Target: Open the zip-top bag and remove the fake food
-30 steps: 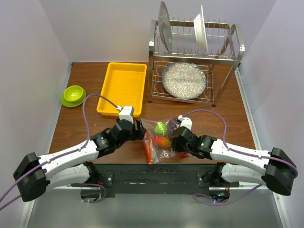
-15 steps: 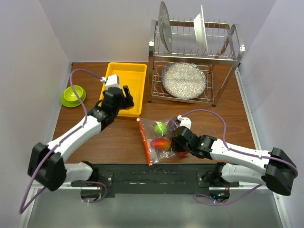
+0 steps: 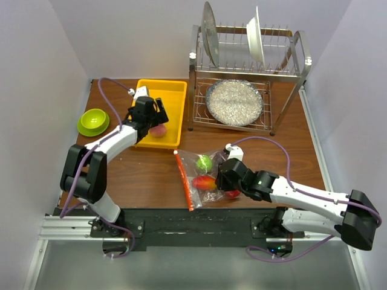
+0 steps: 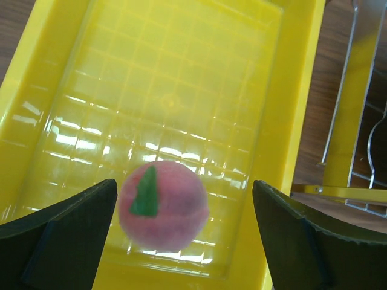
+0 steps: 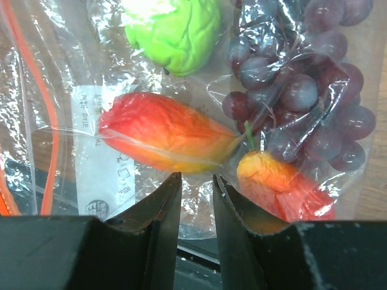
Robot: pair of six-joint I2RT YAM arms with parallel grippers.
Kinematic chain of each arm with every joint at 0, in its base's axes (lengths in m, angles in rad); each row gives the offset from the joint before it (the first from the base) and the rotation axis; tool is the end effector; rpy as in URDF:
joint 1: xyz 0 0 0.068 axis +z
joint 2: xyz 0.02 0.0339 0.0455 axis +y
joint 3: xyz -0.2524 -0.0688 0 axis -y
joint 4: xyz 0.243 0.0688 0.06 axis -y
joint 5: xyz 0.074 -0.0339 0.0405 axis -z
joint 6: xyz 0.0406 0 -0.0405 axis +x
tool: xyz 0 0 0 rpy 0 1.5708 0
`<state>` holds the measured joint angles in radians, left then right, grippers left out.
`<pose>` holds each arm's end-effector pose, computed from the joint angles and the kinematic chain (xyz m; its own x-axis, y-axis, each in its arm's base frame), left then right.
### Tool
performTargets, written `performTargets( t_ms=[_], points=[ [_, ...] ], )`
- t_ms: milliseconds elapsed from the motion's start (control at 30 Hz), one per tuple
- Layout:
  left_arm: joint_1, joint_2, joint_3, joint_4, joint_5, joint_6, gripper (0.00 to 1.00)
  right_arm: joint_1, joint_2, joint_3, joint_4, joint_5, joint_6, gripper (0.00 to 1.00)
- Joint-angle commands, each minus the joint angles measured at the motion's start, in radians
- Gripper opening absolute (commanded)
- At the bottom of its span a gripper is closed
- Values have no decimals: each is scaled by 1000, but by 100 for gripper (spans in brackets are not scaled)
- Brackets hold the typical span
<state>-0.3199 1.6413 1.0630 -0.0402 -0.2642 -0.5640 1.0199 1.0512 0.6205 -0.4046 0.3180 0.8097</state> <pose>0.3510 -0.1051 0.2171 -0.5195 -0.3715 -0.7695 -0.2084 0.9284 -0.3076 0.1239 0.1775 0.2022 -0.7742 0.0537 -0.6306 -0.2014 0.9237 0.3259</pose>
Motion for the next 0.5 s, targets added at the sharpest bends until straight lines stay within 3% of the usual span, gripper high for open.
performTargets(
  t_ms=[0, 133, 233, 267, 367, 467],
  points=[
    [7, -41, 55, -22, -21, 16, 100, -1, -8, 44, 12, -17, -17, 34],
    [5, -101, 32, -66, -27, 7, 98, -1, 9, 54, 18, -33, -26, 36],
    [4, -199, -50, -69, 3, -17, 82, -1, 13, 59, 20, -36, -26, 36],
    [1, -260, -111, -67, 13, -26, 71, -1, 15, 59, 21, -36, -27, 36],
    [-17, -390, -258, -58, 46, -62, 56, -1, 26, 56, 29, -36, -26, 36],
    [-79, -496, -377, -56, 74, -92, 50, -1, 38, 45, 39, -34, -26, 36]
  ],
)
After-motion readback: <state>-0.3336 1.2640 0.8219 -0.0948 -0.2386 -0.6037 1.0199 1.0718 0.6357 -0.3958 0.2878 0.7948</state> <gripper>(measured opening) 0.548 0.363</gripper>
